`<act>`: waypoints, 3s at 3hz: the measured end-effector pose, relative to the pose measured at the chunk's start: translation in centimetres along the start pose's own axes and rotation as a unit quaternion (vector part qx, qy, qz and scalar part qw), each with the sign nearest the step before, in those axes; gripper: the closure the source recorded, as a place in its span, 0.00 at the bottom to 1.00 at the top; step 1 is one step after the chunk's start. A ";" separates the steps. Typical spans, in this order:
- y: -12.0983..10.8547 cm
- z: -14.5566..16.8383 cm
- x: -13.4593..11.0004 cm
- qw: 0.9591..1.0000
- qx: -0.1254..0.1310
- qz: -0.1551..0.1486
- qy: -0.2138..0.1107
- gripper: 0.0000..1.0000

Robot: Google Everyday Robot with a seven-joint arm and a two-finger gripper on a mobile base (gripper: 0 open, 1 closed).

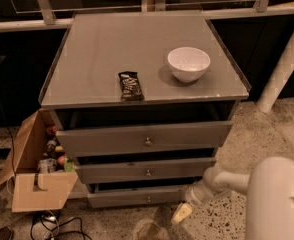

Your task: Open bottom drawer

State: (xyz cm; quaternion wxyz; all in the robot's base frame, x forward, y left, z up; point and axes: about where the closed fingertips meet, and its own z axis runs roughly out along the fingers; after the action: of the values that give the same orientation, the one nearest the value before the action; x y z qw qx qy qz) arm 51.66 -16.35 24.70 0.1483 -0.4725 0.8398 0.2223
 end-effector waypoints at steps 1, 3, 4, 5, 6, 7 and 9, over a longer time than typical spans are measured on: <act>1.2 -3.6 -1.3 1.000 -0.015 -0.012 0.002 0.00; 1.2 -1.3 0.4 1.000 -0.023 0.002 0.000 0.00; 1.3 -1.0 0.7 1.000 -0.024 0.004 0.001 0.00; 1.2 -0.4 0.1 0.999 -0.028 -0.019 -0.018 0.00; 1.2 -0.4 0.1 0.999 -0.028 -0.020 -0.018 0.00; 1.3 -0.5 -0.8 0.999 -0.028 -0.032 -0.032 0.00; -2.3 3.7 -0.5 0.998 -0.033 -0.047 -0.033 0.00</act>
Offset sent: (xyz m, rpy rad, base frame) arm 0.0136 0.0071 0.0198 0.0418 -0.0113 0.0279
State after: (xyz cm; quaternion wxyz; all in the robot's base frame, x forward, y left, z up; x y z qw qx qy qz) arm 54.05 -15.10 21.18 0.1712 -0.5087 0.8034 0.2580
